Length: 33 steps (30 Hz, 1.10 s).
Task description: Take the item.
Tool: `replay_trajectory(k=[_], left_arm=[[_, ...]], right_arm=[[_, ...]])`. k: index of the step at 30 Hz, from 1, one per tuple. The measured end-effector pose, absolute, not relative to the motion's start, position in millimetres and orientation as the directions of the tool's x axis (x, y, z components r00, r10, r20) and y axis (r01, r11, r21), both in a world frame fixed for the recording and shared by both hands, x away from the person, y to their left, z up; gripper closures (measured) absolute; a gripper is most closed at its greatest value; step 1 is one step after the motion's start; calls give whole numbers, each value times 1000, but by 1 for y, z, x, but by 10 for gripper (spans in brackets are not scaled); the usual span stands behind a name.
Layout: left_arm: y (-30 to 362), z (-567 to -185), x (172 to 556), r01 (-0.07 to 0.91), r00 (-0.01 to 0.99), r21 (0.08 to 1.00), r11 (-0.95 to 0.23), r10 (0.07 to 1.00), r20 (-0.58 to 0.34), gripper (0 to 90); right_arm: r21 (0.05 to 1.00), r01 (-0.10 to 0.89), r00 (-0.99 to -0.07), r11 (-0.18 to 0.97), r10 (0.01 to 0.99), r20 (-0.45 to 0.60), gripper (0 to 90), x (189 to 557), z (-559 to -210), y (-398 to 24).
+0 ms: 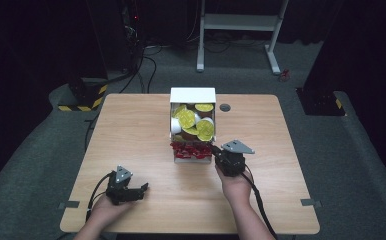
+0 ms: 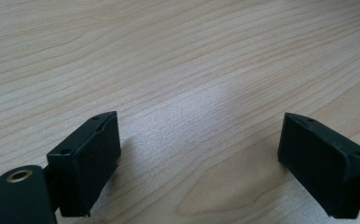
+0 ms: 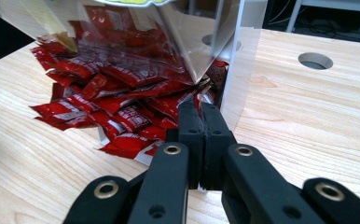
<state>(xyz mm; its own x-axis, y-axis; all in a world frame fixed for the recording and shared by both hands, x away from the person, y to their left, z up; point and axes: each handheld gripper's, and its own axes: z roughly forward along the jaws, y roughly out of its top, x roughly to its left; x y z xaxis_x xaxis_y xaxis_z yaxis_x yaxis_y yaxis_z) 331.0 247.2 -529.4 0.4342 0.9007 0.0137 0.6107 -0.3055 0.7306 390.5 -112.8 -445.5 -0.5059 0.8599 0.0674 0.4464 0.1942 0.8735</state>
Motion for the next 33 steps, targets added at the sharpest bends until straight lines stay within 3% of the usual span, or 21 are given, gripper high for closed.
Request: replay_trajectory(k=[33], left_arm=[[247, -529, 331, 611, 436, 731, -303, 900, 8, 135]], right_arm=[[895, 416, -540, 160, 836, 101, 894, 367, -436, -132]])
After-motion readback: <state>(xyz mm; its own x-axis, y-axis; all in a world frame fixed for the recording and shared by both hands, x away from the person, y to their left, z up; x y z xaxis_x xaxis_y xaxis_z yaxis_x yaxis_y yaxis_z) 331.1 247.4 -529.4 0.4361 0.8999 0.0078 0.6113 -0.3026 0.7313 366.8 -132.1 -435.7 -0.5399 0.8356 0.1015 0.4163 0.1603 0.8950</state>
